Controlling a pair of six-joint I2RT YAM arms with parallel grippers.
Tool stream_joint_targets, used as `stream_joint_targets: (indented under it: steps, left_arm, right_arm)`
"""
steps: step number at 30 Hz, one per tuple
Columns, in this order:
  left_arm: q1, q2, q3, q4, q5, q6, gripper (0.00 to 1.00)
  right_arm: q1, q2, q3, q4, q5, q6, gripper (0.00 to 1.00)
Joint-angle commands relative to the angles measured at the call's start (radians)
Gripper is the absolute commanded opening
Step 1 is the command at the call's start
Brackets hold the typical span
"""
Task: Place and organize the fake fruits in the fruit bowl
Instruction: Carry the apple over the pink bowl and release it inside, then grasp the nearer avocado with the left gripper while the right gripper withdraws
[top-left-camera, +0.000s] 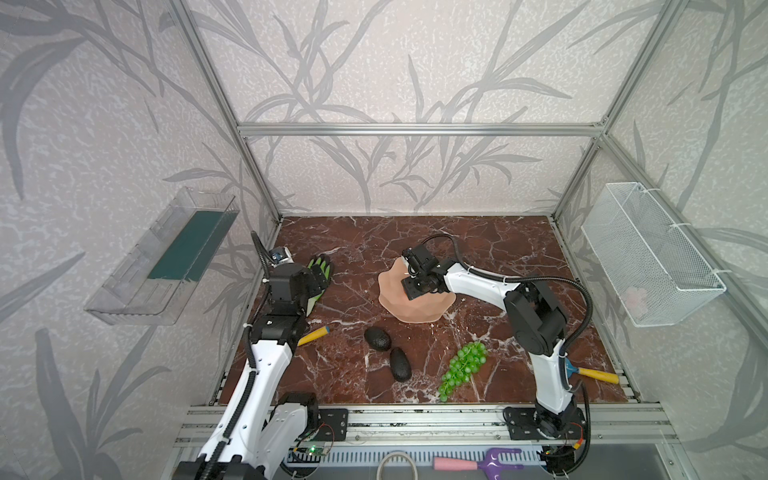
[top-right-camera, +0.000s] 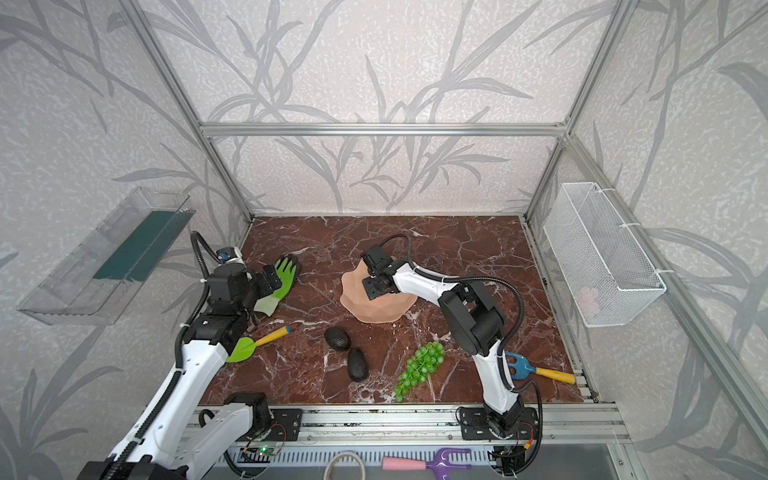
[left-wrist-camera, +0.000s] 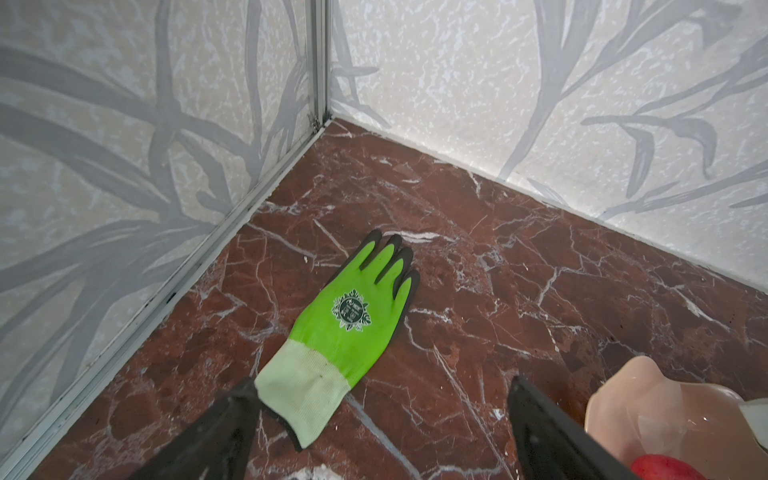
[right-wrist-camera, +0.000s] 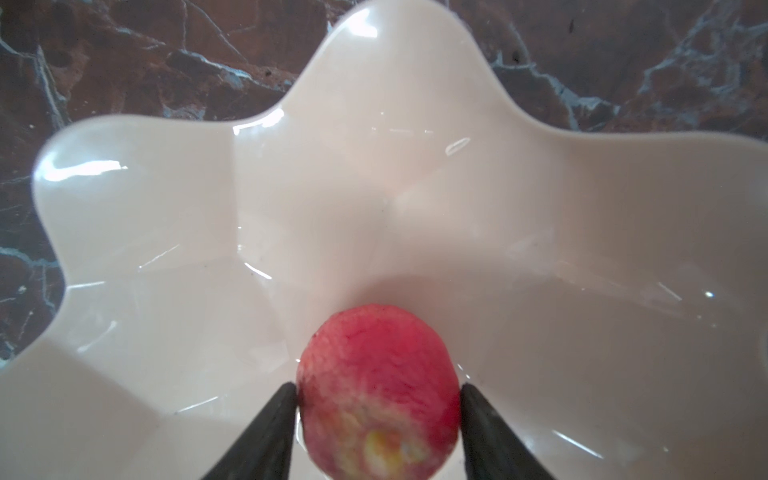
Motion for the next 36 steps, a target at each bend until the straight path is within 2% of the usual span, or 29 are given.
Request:
stream_joint_targets:
  steps: [1,7,11,13,16,20,25,30,33,36]
  left_arm:
    - [0.006,-0.018,0.072,-0.158,0.028,-0.057,0.92]
    - [0.003,-0.023,0.188,-0.481,0.239,-0.125,0.84]
    - [-0.013,-0.063,0.163,-0.591,0.376,-0.211,0.79]
    - [-0.054,-0.081,0.150,-0.642,0.390,-0.239,0.77]
    - [-0.192,-0.085,0.156,-0.726,0.344,-0.287,0.77]
    - [-0.394,-0.086,0.139,-0.767,0.334,-0.435,0.77]
    - [-0.634,-0.080,0.073,-0.740,0.275,-0.609,0.78]
    - [-0.869,0.025,0.059,-0.669,0.218,-0.735,0.81]
    - [-0.976,0.111,0.065,-0.590,0.202,-0.783,0.83]
    - [-1.028,0.202,0.062,-0.496,0.221,-0.804,0.83]
  right_arm:
    - [-0.007,-0.062,-0.018,-0.011,-0.010,0.010,0.69]
    - [-0.023,-0.285,-0.146,0.059,0.002,0.030,0.85]
    - [-0.027,-0.486,-0.320,0.142,0.054,0.035,0.95]
    - [-0.029,-0.571,-0.392,0.152,0.073,0.042,0.98]
    - [-0.034,-0.669,-0.475,0.141,0.087,0.051,0.98]
    - [-0.039,-0.768,-0.571,0.132,0.117,0.074,1.00]
    - [-0.058,-0.853,-0.672,0.135,0.129,0.108,1.00]
    - [-0.084,-0.913,-0.738,0.130,0.123,0.119,1.00]
    - [-0.094,-0.948,-0.766,0.122,0.120,0.119,1.00]
    - [-0.098,-0.985,-0.787,0.110,0.109,0.105,0.99]
